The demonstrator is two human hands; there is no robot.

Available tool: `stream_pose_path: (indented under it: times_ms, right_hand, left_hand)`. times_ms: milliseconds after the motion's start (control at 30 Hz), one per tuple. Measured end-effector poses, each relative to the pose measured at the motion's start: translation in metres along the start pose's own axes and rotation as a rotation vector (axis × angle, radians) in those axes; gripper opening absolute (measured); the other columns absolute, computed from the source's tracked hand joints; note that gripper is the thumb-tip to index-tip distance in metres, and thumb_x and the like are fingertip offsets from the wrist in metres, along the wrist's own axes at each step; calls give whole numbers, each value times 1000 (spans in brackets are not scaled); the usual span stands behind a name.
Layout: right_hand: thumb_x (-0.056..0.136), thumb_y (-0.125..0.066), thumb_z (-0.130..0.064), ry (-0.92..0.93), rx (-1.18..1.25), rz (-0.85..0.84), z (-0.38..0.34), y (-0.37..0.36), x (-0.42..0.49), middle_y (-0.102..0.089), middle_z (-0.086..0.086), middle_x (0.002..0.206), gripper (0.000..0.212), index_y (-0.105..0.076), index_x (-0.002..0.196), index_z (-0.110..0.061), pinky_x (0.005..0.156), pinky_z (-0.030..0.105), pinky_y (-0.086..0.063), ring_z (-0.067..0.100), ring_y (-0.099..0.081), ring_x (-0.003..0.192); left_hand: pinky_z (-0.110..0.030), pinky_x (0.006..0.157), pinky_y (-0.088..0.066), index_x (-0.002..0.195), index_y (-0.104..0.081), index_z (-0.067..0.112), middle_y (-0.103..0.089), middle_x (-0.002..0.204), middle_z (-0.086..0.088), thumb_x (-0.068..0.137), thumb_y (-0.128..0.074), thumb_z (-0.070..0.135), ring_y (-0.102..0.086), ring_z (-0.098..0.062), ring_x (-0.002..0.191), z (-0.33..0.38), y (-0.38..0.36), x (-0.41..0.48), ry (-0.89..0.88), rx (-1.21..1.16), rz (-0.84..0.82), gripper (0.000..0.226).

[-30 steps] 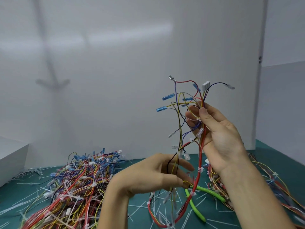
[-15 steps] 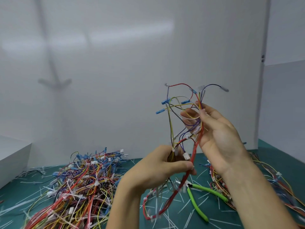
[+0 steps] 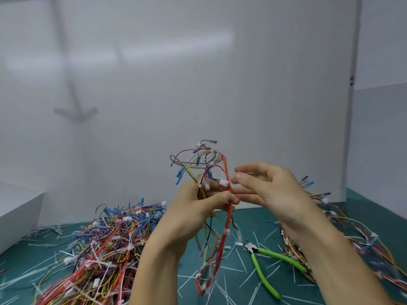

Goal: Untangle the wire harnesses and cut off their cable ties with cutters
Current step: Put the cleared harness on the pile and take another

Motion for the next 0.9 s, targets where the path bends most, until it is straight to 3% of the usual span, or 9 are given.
stream_pose_path:
  times_ms: [67,133,200,267,367,467,567,733,900]
  right_hand:
    - [89,-68,-35,-33,-218,-73,2,-1,0,-77,4,87,29,-71,102,-10,76,26,-61,14,-75,80]
    - [79,-68,-54,-102,-393,-257,7,-7,-4,-78,-1,86,46,-76,97,-13,80,27,-61,11,-75,82]
    - [71,-68,-59,-133,-463,-395,10,-14,-10,-78,-1,89,52,-78,94,-14,85,31,-60,10,-74,87]
    - [71,-70,-52,-109,-408,-413,11,-19,-10,-77,6,92,48,-79,93,-10,89,37,-58,17,-73,93]
    - [85,-70,-31,-126,-219,-434,14,-28,-10,-77,10,95,29,-78,98,-6,88,33,-59,16,-74,93]
    - [77,-72,-32,-155,-75,-446,13,-32,-12,-78,9,95,32,-78,96,-8,80,26,-60,18,-75,90]
    - [76,-75,-28,-183,21,-459,11,-34,-14,-77,12,99,32,-78,101,-8,78,27,-60,26,-75,92]
    - [71,-78,-24,-211,124,-412,9,-34,-15,-76,17,95,32,-78,96,-4,68,29,-60,28,-76,83]
    - [68,-75,-18,-225,275,-302,6,-29,-11,-76,20,93,31,-77,93,1,60,29,-60,25,-75,74]
  left_hand:
    - [-5,61,-45,92,-72,9,-78,84,-3,91,-65,9,-71,-7,76,0,3,2,-14,-21,72,8]
    - [-4,55,-42,93,-73,9,-78,83,1,90,-66,10,-70,-3,74,-1,8,3,-8,-55,130,8]
    - [-6,59,-45,92,-72,12,-78,87,1,91,-65,12,-71,-2,80,-2,9,4,-3,-81,140,8]
    - [-15,68,-50,93,-72,13,-78,90,-1,92,-64,12,-73,-6,88,-2,10,5,5,-119,145,8]
    - [-19,60,-54,89,-73,13,-78,91,-6,92,-63,10,-74,-11,85,0,10,4,7,-209,167,10]
    - [-29,54,-57,88,-74,14,-77,93,-8,91,-64,13,-76,-22,80,3,9,3,24,-284,169,11]
    - [-38,57,-60,96,-72,12,-77,96,-8,92,-64,16,-75,-26,80,5,5,2,37,-320,159,9]
    - [-35,58,-58,92,-74,14,-77,97,-9,89,-66,18,-75,-24,83,4,5,5,32,-366,197,10]
    - [-36,80,-56,102,-76,13,-75,110,-7,78,-69,45,-70,-26,104,0,6,8,41,-326,146,41]
Point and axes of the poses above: each hand's wrist, its own x-axis towards the middle knuckle, its own y-axis out of the back of the hand, z = x × y, the point moved 5 cm from there along x, towards the middle knuckle
